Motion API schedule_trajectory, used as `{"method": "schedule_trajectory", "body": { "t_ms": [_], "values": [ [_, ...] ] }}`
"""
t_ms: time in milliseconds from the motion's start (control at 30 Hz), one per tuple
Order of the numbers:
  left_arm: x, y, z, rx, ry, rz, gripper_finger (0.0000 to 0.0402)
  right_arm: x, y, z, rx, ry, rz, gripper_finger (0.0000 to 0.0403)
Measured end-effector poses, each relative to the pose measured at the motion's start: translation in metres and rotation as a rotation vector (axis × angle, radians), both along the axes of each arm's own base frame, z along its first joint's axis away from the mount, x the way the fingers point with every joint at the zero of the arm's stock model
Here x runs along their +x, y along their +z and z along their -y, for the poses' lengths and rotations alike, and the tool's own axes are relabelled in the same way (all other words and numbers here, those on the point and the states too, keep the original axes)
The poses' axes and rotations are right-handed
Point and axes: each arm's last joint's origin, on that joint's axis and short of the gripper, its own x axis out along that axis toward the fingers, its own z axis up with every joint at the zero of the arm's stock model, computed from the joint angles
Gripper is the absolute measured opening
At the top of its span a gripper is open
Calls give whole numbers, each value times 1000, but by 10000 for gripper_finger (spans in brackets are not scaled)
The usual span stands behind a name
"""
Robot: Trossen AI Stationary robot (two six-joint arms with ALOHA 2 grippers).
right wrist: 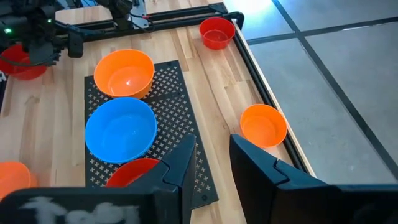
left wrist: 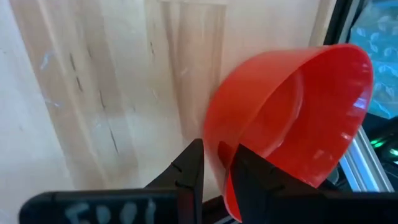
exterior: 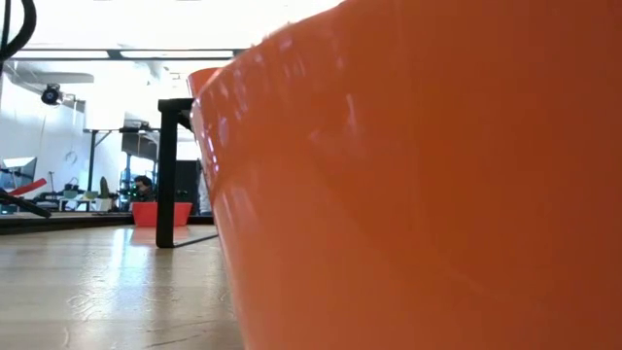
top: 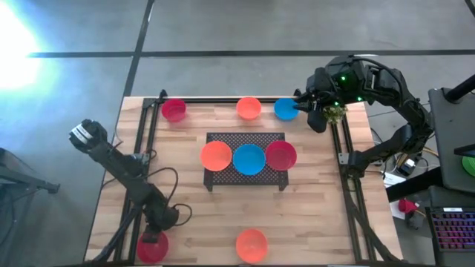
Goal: Pick & Place Mini bowls
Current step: Stack the bottom red bowl on top of the red bowl on the shelf
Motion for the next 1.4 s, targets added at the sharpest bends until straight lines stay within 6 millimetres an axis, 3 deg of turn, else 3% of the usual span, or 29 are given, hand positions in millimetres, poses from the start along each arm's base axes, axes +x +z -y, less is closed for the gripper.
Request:
{"method": "schedule_trajectory", "body": {
  "t_ms": [200,367,633,800,933,1133,1400],
  "values": [
    [0,-1,0,13,13,15,58,0,0,0,0,-1,0,90],
    [0,-3,1,16,16,-2,9,0,0,0,-1,-1,0,84],
    [6,9,8,-42,98,-61,2,0,0,0,-1,-2,0,88],
    [18,38,15,-107,188,-23,1,0,0,0,-1,-2,1,84],
    [30,70,13,-90,355,164,1,0,0,0,-5,3,0,78],
    [39,117,-10,50,677,402,0,0,0,0,-31,28,-7,69],
    [42,172,-39,276,981,697,0,0,0,0,-47,42,-11,68]
  ]
}}
